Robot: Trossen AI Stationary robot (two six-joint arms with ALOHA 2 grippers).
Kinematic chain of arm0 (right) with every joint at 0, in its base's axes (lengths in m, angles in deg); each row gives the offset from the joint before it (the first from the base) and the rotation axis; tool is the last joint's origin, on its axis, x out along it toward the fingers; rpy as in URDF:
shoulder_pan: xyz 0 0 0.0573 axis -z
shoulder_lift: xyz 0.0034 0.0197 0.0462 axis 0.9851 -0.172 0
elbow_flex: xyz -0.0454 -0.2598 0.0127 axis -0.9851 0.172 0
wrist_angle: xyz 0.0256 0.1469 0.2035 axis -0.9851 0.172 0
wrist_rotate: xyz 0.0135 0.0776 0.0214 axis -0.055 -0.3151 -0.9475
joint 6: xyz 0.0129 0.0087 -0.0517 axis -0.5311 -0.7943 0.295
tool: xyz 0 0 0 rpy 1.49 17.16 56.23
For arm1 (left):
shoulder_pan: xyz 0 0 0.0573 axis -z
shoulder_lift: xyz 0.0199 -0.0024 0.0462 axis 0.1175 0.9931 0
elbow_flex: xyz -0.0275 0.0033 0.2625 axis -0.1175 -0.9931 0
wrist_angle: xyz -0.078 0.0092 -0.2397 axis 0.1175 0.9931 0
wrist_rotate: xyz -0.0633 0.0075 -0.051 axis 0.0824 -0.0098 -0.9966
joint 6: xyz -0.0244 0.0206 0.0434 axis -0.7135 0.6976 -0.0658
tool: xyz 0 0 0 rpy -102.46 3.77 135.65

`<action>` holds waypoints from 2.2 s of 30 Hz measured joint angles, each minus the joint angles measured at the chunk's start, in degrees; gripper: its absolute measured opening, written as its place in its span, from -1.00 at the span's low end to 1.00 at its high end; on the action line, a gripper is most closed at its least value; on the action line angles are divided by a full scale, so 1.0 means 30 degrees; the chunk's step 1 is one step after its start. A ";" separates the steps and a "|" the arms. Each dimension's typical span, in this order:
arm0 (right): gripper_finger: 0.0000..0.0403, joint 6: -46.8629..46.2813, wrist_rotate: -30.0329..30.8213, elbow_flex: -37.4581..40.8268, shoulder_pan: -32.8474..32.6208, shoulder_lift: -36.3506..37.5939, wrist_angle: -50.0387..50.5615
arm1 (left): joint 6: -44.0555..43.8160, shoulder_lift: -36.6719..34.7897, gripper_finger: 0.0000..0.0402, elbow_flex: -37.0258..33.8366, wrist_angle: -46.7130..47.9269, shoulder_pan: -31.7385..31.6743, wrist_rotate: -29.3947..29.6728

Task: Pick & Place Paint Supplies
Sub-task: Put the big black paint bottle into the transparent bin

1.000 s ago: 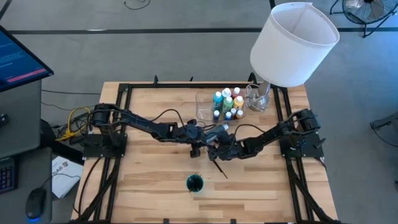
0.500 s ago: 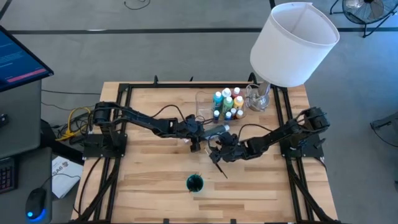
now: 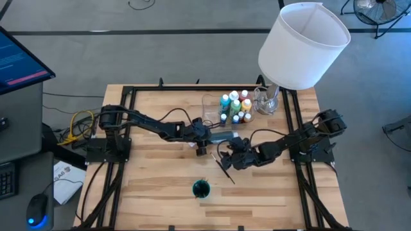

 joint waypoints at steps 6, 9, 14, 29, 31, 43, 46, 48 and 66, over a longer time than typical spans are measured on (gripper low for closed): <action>0.14 -0.0036 -0.0007 0.0007 -0.0063 0.0000 0.0418 | 0.0122 -0.0033 -0.31 0.0134 0.0227 -0.0464 -0.1788; 0.14 -0.0036 -0.0015 0.0007 -0.0080 0.0000 0.0414 | 0.0119 -0.0077 -0.31 0.0159 0.0545 -0.0546 -0.1947; 0.14 -0.0036 -0.0015 0.0007 -0.0073 0.0000 0.0414 | 0.0126 -0.0087 -0.24 0.0152 0.0962 -0.0568 -0.2584; 0.14 0.0000 -0.0029 0.0007 -0.0087 0.0000 0.0414 | 0.0125 0.0029 -0.16 0.0065 0.0968 -0.0510 -0.2635; 0.14 0.0007 -0.0036 0.0007 -0.0087 0.0000 0.0421 | 0.0126 0.0022 -0.21 0.0065 0.0923 -0.0510 -0.2274; 0.14 0.0312 -0.0004 0.0007 -0.0109 0.0000 0.0599 | 0.0023 0.0007 -0.39 0.0079 0.0910 -0.0400 -0.2033; 0.14 0.0924 0.1001 0.0007 -0.0439 0.0387 0.0613 | -0.0352 0.0007 -0.41 0.0079 0.0911 -0.0286 -0.1968; 0.14 0.1336 0.2554 -0.0007 -0.1058 0.0943 0.0529 | -0.0390 -0.0008 -0.43 0.0079 0.0912 -0.0208 -0.1959; 0.14 0.3347 1.4469 -0.0009 -0.6908 0.4248 -0.1188 | -0.0901 -0.7666 -0.44 -0.3840 -0.1216 0.0331 -0.2129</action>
